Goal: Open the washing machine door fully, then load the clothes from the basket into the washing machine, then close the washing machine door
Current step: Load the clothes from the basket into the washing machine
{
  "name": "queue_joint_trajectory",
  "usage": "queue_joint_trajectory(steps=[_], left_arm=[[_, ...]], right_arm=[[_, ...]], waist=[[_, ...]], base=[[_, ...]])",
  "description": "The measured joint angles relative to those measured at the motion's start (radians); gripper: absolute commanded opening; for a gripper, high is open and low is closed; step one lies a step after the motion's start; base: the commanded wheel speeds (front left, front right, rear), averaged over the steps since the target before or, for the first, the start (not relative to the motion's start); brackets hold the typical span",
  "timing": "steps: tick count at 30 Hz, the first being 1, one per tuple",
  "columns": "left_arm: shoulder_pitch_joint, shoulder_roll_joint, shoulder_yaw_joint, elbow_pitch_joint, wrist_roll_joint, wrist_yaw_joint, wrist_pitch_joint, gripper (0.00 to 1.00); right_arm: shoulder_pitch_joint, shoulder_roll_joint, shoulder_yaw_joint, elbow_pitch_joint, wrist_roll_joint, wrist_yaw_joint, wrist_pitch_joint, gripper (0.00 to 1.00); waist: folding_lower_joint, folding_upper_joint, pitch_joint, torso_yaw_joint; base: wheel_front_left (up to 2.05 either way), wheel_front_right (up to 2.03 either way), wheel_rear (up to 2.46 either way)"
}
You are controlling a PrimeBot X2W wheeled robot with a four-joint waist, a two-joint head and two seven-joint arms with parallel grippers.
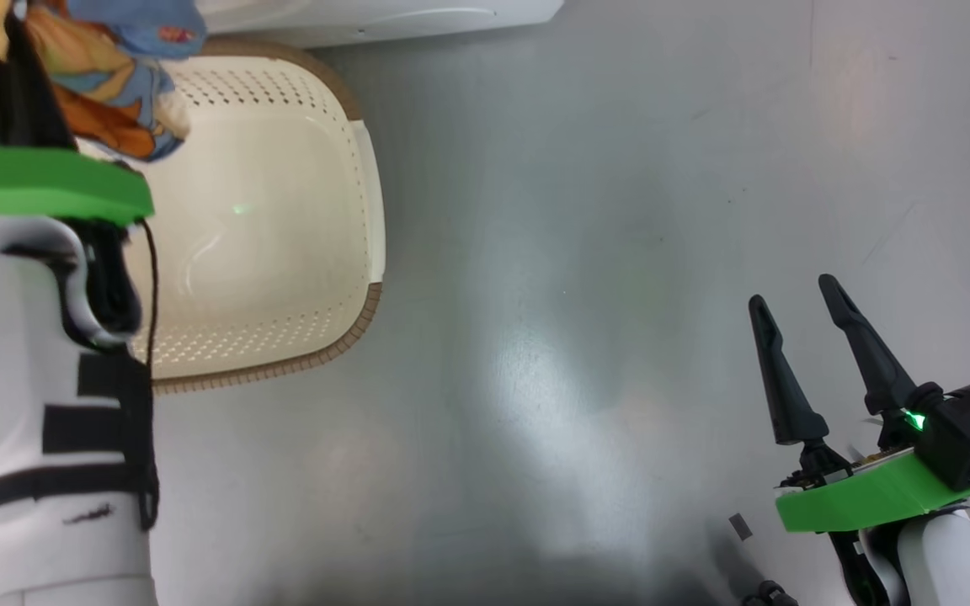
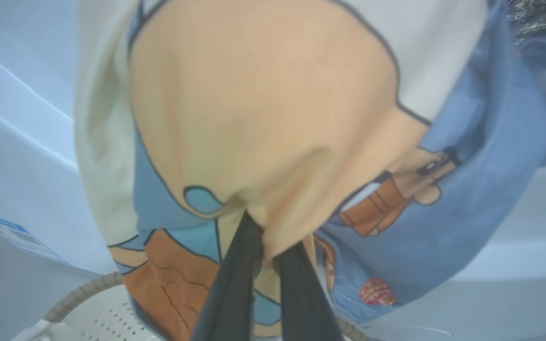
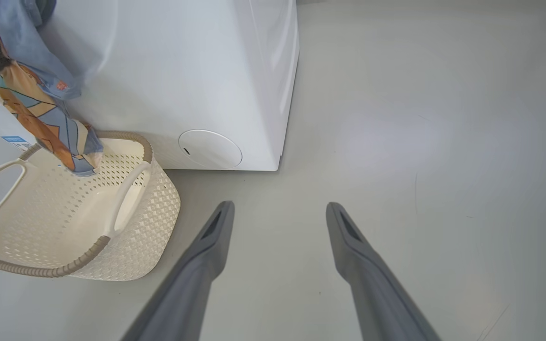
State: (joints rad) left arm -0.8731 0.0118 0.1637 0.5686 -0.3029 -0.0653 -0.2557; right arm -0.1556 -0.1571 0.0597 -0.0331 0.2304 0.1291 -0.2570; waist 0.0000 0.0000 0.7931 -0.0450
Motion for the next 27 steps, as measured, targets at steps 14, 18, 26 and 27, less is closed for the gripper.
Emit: queue_joint_trajectory(steps=[14,18,26,27], left_arm=[[0.051,0.004,-0.087,-0.148,-0.028,0.014,-0.001,0.00],[0.012,0.019,-0.080,-0.136,-0.009,0.026,-0.001,0.00],[-0.162,0.107,-0.078,0.040,0.038,0.054,0.011,0.00],[-0.182,0.115,-0.078,0.066,0.041,0.055,0.017,0.00]], right_arm=[[-0.010,0.034,0.026,0.035,0.011,0.000,0.000,1.00],[-0.009,0.044,0.038,0.047,0.012,0.000,0.000,1.00],[0.000,0.056,0.061,0.064,0.022,0.000,0.000,1.00],[0.007,0.056,0.063,0.066,0.022,0.000,0.000,1.00]], waist=[[0.0000,0.0000,-0.057,-0.021],[0.0000,0.0000,-0.074,-0.039],[0.0000,0.0000,-0.109,-0.087],[0.0000,0.0000,-0.113,-0.094]], base=[[0.00,0.00,0.00],[0.00,0.00,0.00],[0.00,0.00,0.00],[0.00,0.00,0.00]])
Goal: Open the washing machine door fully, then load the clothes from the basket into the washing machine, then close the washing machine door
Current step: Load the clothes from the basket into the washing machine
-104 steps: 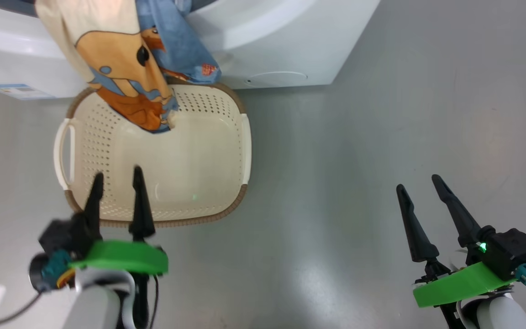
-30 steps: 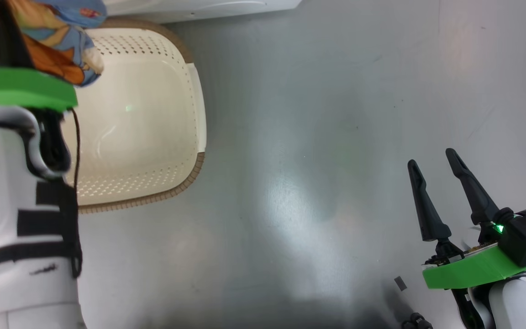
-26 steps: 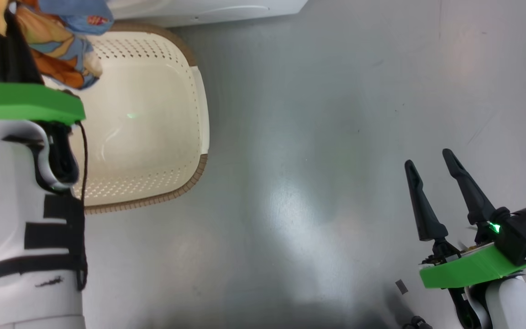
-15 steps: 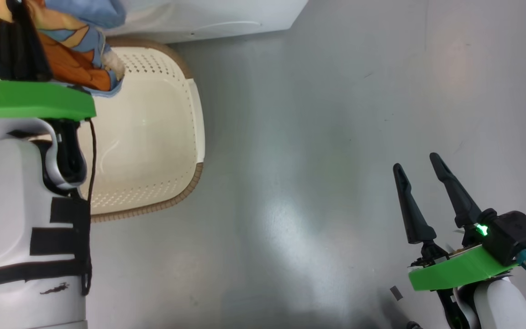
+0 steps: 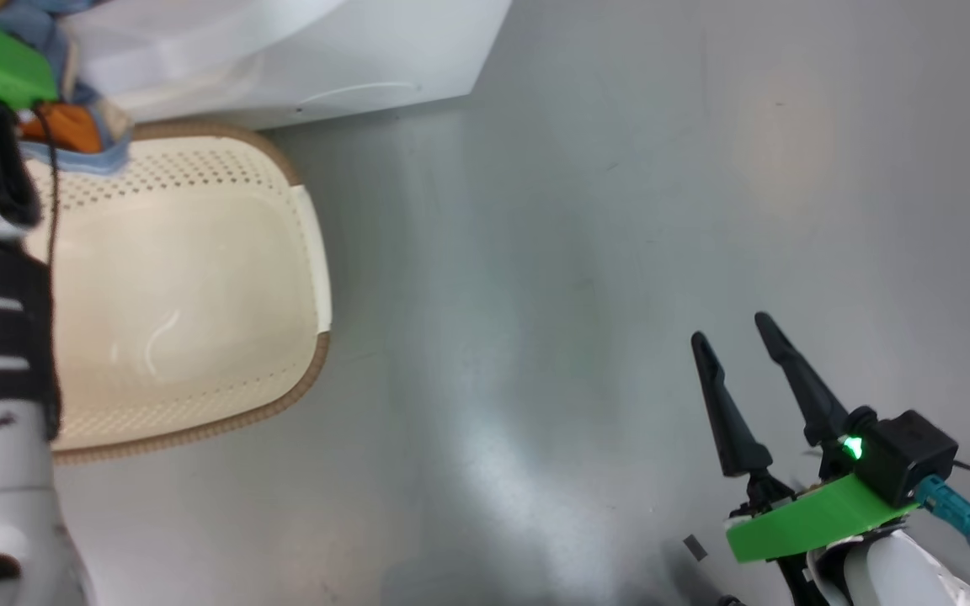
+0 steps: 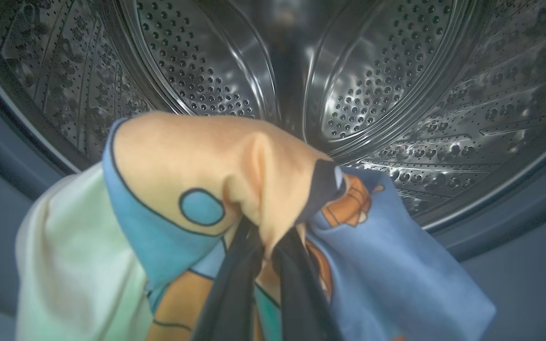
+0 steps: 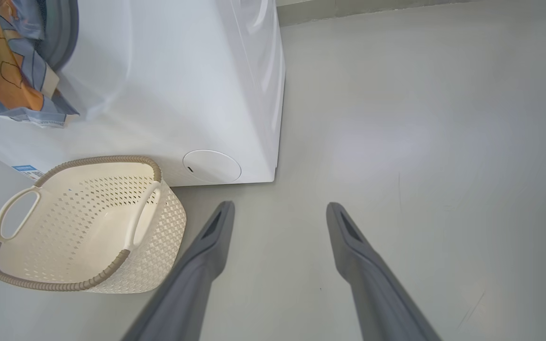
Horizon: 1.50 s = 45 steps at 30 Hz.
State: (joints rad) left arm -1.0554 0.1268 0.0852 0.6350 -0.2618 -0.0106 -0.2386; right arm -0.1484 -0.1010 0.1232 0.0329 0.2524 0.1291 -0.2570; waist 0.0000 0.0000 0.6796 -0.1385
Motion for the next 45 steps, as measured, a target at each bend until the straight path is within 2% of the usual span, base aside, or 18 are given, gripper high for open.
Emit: queue_joint_trajectory(steps=[9,16,22,28,33,45], left_arm=[[-0.174,0.076,-0.015,0.234,0.030,0.015,0.009,0.00],[-0.277,0.110,-0.021,0.305,0.055,0.001,-0.014,0.00],[-0.282,0.142,-0.017,0.235,0.083,-0.022,-0.017,0.00],[-0.309,0.142,0.001,0.182,0.086,-0.032,-0.018,0.00],[-0.338,0.141,0.035,0.095,0.089,-0.048,-0.018,0.00],[-0.352,0.106,0.137,-0.109,0.135,-0.057,-0.018,0.00]], right_arm=[[0.046,-0.004,0.022,0.013,0.005,0.000,0.000,1.00],[0.091,-0.018,0.028,0.012,0.005,0.000,0.000,1.00],[0.106,-0.021,0.040,0.001,0.007,0.000,0.000,1.00],[0.115,-0.021,0.050,-0.004,0.008,0.000,0.000,1.00],[0.103,-0.018,0.053,-0.009,0.015,0.000,0.000,1.00],[0.075,-0.008,0.057,-0.010,0.041,0.000,0.000,1.00]], waist=[[0.0000,0.0000,-0.036,-0.057],[0.0000,0.0000,-0.044,-0.089],[0.0000,0.0000,-0.028,-0.113],[0.0000,0.0000,0.004,-0.115],[0.0000,0.0000,0.041,-0.118],[0.0000,0.0000,0.084,-0.122]], base=[[0.00,0.00,0.00],[0.00,0.00,0.00],[0.00,0.00,0.00],[0.00,0.00,0.00],[0.00,0.00,0.00],[0.00,0.00,0.00]])
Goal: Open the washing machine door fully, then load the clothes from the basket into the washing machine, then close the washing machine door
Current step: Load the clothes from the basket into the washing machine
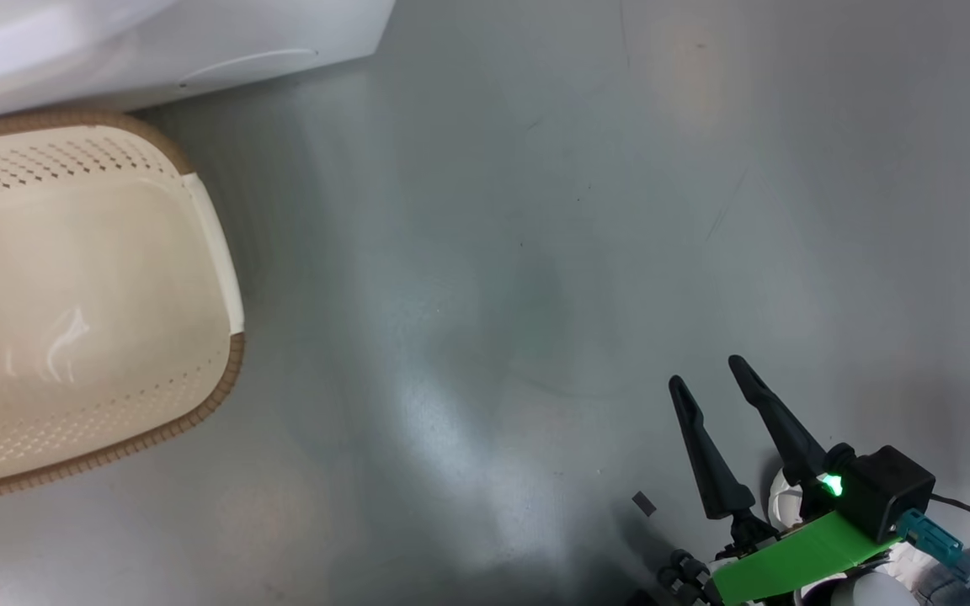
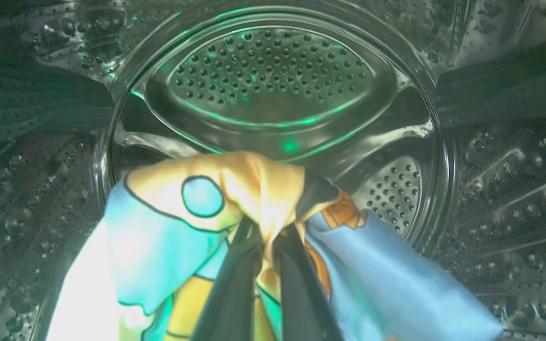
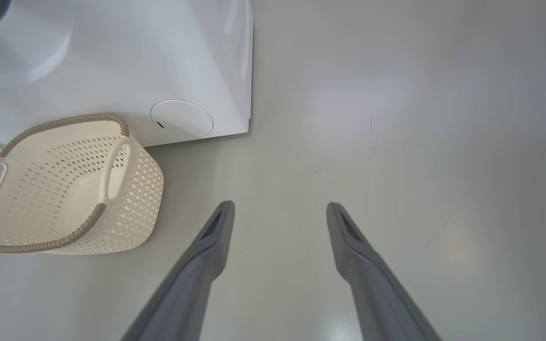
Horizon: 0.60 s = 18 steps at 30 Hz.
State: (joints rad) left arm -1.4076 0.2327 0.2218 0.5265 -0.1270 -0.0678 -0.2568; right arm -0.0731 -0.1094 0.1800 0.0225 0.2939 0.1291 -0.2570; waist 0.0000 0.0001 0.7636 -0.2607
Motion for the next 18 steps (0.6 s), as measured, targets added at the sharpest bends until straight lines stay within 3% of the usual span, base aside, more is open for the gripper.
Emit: queue_joint_trajectory(steps=[5,18], left_arm=[[-0.003,-0.007,0.011,-0.003,0.048,0.000,0.000,0.00],[-0.005,0.004,-0.071,0.276,0.135,0.029,0.000,0.00]], right_arm=[[-0.014,0.002,0.001,0.001,0.000,0.000,0.000,1.00],[-0.015,0.007,0.006,0.013,0.000,0.000,0.000,1.00]], waist=[[0.0000,0.0000,0.011,-0.001],[0.0000,0.0000,-0.011,0.004]], base=[[0.00,0.00,0.00],[0.00,0.00,0.00]])
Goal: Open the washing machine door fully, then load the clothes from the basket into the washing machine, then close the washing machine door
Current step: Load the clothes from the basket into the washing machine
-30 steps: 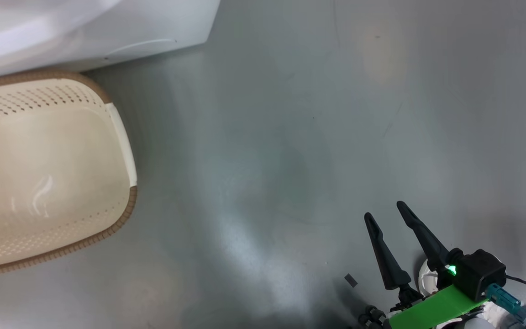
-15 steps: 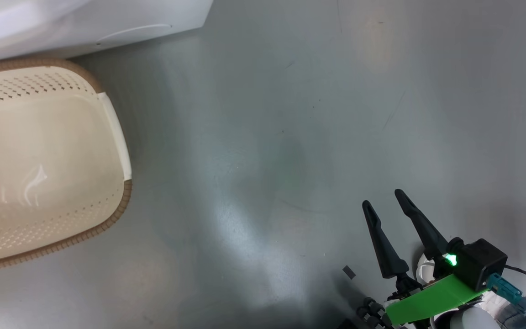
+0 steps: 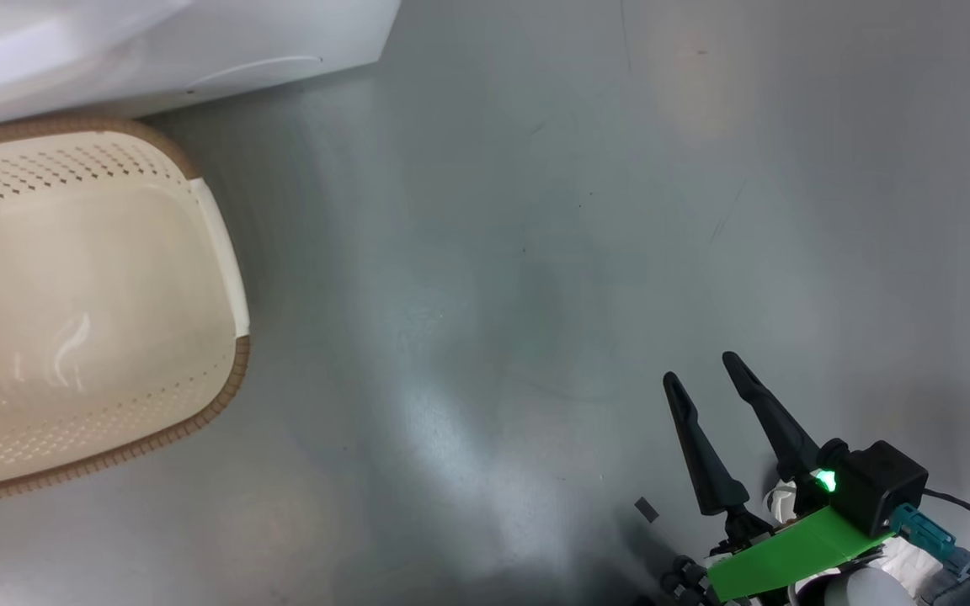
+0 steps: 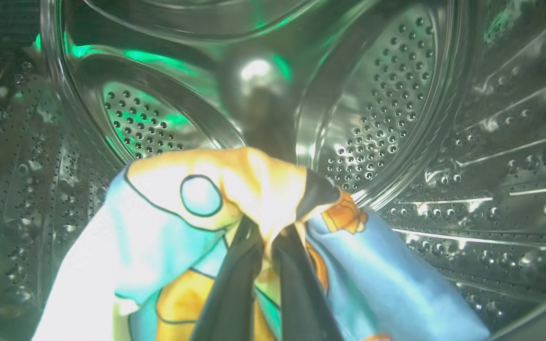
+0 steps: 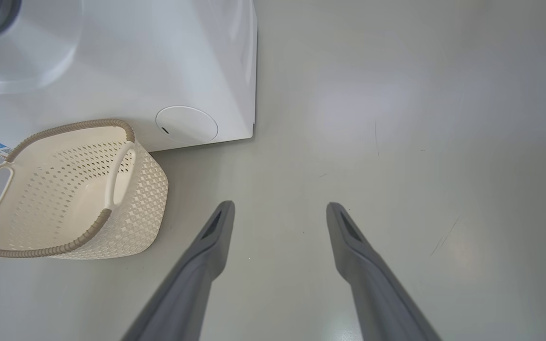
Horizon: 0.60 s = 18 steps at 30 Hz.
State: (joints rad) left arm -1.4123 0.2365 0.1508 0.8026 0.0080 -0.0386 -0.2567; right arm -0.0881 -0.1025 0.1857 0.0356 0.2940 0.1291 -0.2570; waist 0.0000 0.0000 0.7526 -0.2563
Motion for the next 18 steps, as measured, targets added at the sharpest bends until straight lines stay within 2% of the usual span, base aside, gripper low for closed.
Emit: queue_joint_trajectory(steps=[1,4,5,6,18], left_arm=[[-0.004,0.001,-0.006,0.017,0.004,0.005,0.000,0.00],[-0.025,0.002,-0.019,0.089,0.013,0.026,0.000,0.40],[-0.028,0.004,-0.022,0.106,0.021,0.030,0.000,0.60],[-0.032,0.006,-0.023,0.127,0.026,0.041,0.000,1.00],[-0.088,0.006,-0.036,0.364,0.030,0.106,0.001,1.00]], right_arm=[[0.000,0.000,0.000,0.001,0.000,0.000,0.000,1.00],[0.000,0.001,0.000,0.004,0.000,0.000,0.000,1.00],[0.000,0.001,0.000,0.006,0.000,0.000,0.000,1.00],[0.000,0.001,0.001,0.007,0.000,0.000,0.000,1.00],[0.003,0.003,0.002,0.024,0.000,0.000,0.000,1.00]], waist=[[-0.0001,0.0000,-0.003,0.001],[0.0000,0.0000,-0.014,0.002],[0.0000,0.0000,-0.018,0.002],[0.0000,0.0000,-0.022,0.003],[0.0000,0.0000,-0.065,0.020]], base=[[0.00,0.00,0.00],[0.00,0.00,0.00],[0.00,0.00,0.00],[0.00,0.00,0.00],[0.00,0.00,0.00]])
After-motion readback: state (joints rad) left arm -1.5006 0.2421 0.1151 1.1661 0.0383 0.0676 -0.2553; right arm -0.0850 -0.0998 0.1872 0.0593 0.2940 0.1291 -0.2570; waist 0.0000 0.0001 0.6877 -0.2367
